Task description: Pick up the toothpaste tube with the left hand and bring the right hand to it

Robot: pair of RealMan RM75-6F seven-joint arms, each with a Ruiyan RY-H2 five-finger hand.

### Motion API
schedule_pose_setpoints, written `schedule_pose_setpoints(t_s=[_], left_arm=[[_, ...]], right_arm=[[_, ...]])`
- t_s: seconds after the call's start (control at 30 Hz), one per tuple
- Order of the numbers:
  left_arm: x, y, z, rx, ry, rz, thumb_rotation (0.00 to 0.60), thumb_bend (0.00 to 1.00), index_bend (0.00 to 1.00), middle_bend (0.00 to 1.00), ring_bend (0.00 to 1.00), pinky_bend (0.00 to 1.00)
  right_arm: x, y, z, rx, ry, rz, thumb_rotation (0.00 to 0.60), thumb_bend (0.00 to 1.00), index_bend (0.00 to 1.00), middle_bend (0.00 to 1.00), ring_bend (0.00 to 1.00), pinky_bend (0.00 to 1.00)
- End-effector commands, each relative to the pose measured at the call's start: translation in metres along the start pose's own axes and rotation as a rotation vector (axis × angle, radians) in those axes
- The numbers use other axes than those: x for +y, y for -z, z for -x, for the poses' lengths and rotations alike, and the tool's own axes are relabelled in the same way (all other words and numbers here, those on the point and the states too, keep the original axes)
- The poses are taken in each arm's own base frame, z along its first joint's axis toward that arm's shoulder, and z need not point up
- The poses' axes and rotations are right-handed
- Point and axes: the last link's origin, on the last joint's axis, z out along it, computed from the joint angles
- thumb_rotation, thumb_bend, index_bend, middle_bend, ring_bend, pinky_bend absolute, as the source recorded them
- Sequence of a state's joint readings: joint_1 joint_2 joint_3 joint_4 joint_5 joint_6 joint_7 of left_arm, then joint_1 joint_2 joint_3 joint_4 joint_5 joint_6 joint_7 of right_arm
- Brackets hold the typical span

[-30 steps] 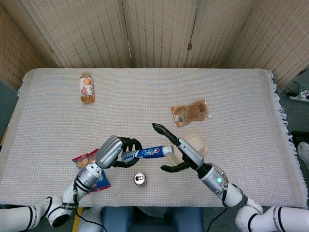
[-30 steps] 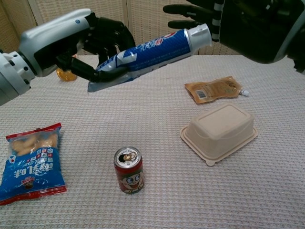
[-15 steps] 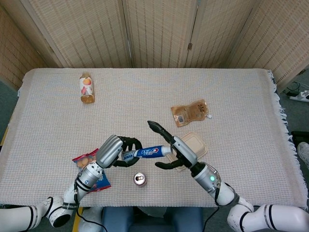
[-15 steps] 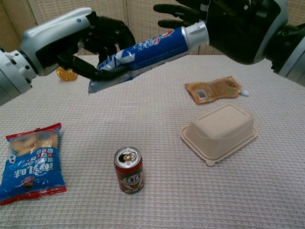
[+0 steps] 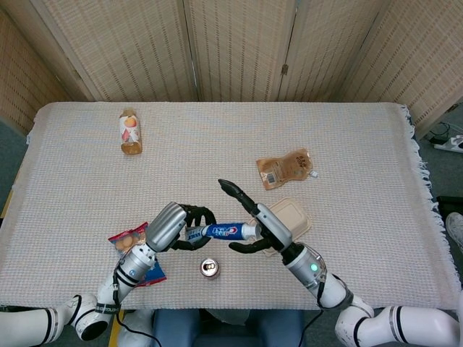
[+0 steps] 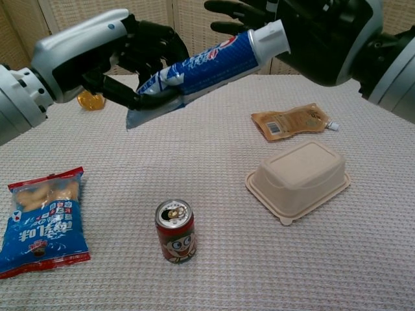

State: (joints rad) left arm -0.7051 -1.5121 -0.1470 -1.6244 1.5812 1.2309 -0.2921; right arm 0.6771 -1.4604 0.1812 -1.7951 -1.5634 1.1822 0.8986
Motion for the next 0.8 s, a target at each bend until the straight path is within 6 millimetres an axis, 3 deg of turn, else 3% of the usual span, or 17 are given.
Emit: schedule_pose_setpoints(t_s=[0.03,0.43,0.6,0.8], left_arm=[[-0.002,0.001,-0.001,0.001,-0.003,-0.005,0.600,0.81,0.75,0.79,0.70,0.71],[-0.022,0.007,-0.010,-0.001,-0.076,-0.055,0.600,0.81,0.75,0.79,0.69,0.69],[-0.042,0.010,-0.014,-0.044,-0.188,-0.132,0.600,0.80,0.71,0.79,0.64,0.61],[-0.071,0.013,-0.017,-0.113,-0.282,-0.272,0.600,0.78,0.65,0.71,0.56,0.51]], right_arm=[[-0.004,0.007,-0.008,0.020,0.002,-0.018,0.341,0.24,0.00,0.00,0.00,0.00],[-0.020,0.038,-0.049,0.102,0.046,-0.047,0.342,0.24,0.00,0.00,0.00,0.00],[-0.030,0.046,-0.062,0.115,0.100,-0.047,0.342,0.24,0.00,0.00,0.00,0.00],[-0.036,0.056,-0.074,0.127,0.177,-0.025,0.341,0.24,0.00,0.00,0.00,0.00]])
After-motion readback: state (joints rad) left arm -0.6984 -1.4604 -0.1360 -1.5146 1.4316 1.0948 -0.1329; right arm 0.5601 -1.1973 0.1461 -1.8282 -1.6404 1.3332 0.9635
